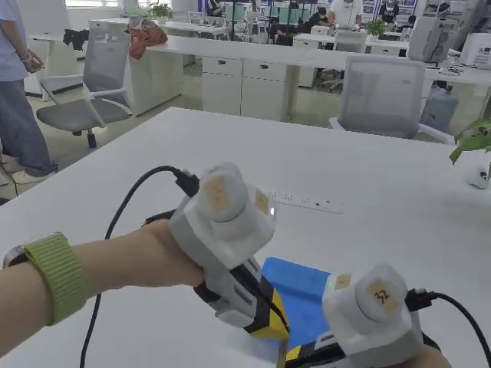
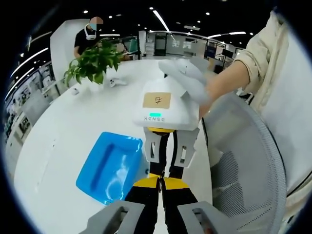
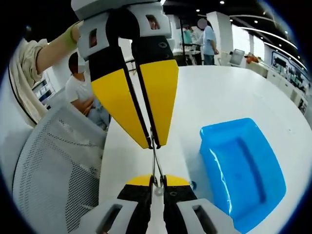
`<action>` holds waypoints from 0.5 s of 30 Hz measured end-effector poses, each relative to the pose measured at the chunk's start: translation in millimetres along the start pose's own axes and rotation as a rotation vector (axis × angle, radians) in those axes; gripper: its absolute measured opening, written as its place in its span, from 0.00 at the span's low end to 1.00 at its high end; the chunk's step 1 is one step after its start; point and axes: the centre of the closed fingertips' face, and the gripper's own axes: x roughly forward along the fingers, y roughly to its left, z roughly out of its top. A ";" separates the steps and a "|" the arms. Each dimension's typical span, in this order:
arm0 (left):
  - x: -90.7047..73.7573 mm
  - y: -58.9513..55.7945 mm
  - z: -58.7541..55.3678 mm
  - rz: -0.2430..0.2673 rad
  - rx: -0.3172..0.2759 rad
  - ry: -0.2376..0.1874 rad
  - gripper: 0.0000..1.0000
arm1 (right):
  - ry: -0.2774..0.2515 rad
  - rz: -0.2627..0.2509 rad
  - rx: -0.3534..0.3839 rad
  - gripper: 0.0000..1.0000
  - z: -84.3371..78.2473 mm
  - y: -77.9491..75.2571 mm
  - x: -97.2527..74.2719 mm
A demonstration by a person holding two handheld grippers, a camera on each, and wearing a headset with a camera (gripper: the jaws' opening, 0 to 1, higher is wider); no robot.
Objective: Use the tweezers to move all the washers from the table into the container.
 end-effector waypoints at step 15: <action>6.0 -13.2 1.7 -0.027 0.036 0.021 0.00 | 0.003 -0.007 -0.026 0.05 -8.1 7.7 -2.2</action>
